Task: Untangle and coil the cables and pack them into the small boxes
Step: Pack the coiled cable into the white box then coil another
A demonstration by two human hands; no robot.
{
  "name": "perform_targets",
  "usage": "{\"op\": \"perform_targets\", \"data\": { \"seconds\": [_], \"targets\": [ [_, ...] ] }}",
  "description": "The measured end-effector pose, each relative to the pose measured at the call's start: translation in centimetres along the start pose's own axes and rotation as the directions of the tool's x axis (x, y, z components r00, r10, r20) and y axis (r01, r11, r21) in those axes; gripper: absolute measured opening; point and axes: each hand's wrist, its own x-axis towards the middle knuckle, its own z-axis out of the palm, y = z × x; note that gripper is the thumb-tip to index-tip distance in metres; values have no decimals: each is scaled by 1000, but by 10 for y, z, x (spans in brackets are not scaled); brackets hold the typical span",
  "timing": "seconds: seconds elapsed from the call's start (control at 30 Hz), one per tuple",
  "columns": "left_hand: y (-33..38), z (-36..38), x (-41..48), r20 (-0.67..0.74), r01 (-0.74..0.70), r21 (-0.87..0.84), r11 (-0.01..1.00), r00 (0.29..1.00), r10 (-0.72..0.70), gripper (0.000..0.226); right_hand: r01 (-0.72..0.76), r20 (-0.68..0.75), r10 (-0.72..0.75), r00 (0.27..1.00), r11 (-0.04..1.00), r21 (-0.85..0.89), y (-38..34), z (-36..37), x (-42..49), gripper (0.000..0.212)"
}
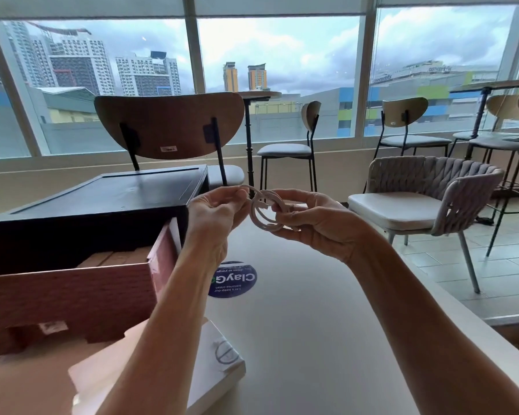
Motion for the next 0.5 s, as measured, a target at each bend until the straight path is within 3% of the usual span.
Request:
{"op": "perform_targets", "data": {
  "seconds": [0.1, 0.2, 0.33, 0.5],
  "targets": [
    [2, -2, 0, 74, 124, -90, 988, 990, -118, 13, 39, -81, -41, 996, 999, -23, 1, 1, 2, 52],
    [3, -5, 0, 128, 193, -46, 980, 974, -186, 12, 116, -150, -123, 981, 992, -58, 1, -1, 3, 38],
    [3, -4, -2, 175, 261, -64, 963, 953, -247, 14, 176, -121, -193, 974, 974, -141, 2, -2, 5, 21],
    [3, -6, -1, 183, 284, -88, 955, 947, -265, 14, 227, -142, -283, 949, 921, -317, 7, -7, 9, 22]
  ]
}}
